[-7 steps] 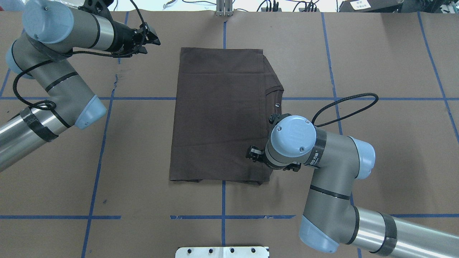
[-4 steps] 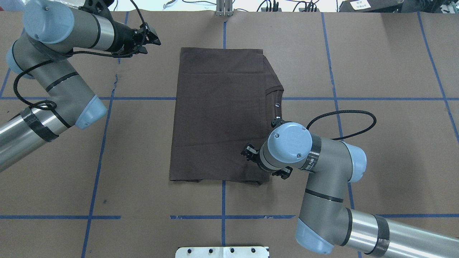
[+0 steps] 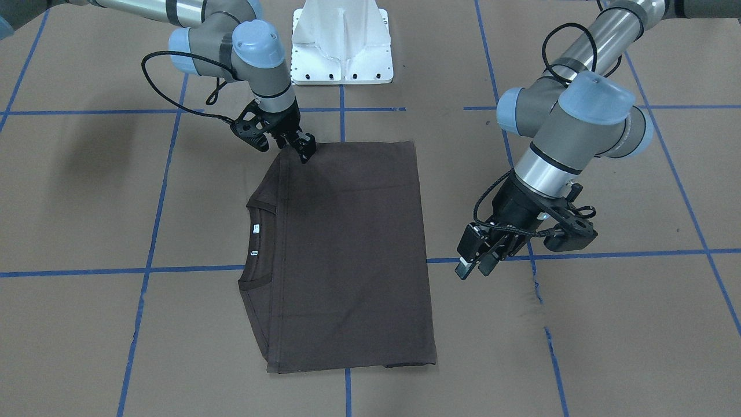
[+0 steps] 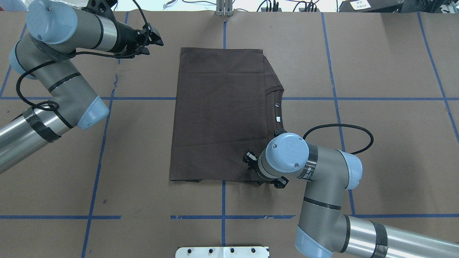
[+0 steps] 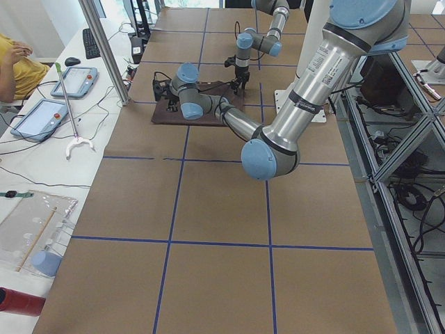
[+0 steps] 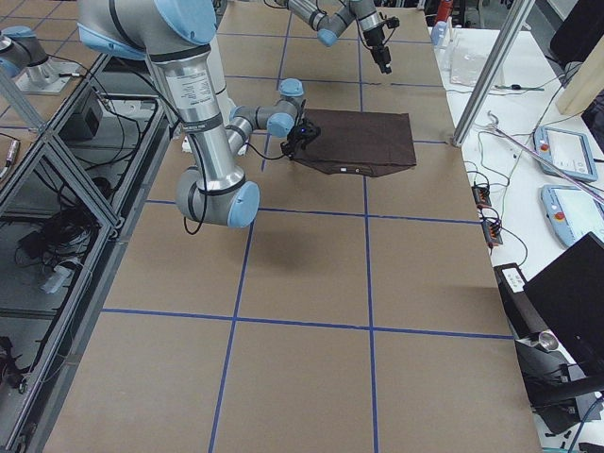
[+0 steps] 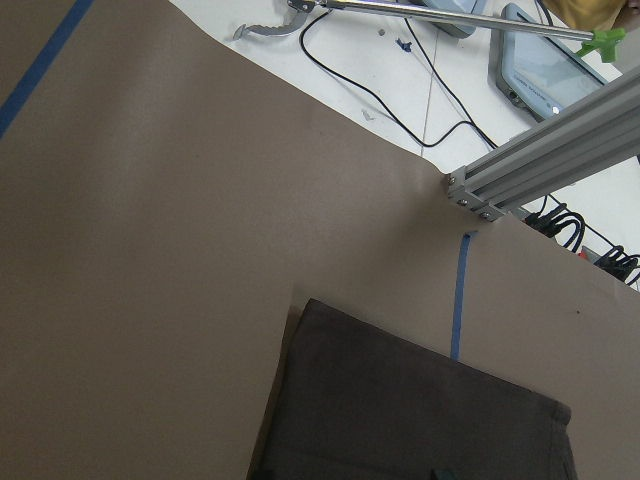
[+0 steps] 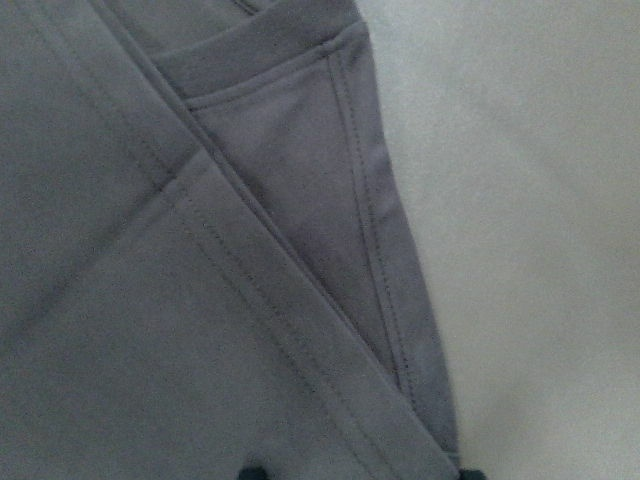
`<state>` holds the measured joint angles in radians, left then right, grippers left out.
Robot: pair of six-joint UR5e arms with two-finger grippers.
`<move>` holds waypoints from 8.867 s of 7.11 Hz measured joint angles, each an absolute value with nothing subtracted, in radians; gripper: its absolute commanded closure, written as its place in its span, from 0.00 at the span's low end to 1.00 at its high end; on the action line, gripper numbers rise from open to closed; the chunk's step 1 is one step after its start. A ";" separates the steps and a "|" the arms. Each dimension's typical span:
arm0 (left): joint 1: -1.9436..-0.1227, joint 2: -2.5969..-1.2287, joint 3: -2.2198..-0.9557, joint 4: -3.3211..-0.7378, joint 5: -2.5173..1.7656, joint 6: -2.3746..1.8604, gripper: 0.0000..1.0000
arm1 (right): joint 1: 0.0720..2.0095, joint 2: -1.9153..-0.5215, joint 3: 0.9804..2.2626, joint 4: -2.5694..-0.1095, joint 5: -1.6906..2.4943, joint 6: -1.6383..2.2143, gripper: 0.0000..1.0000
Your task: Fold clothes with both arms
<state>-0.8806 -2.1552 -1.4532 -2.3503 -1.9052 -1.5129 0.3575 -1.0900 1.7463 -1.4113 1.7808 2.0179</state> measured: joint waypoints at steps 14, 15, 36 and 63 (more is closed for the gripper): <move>-0.445 -1.911 -1.856 -2.180 -1.667 -1.874 0.38 | 0.360 -1.159 1.920 -1.425 1.791 2.037 1.00; -0.372 -1.907 -1.874 -2.102 -1.603 -1.907 0.38 | 0.359 -1.159 1.921 -1.425 1.790 2.040 1.00; -0.191 -1.823 -2.258 -1.760 -1.562 -1.993 1.00 | 0.207 -1.204 2.182 -1.602 1.725 2.183 1.00; -1.468 -1.613 -1.652 -2.043 -2.450 -0.191 0.00 | 1.422 -1.441 1.724 -1.672 2.300 0.180 0.00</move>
<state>-1.4684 -1.6133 -1.6522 -2.0426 -2.4505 -0.1907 1.4220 -1.4411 1.7242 -1.6724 2.3001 0.1804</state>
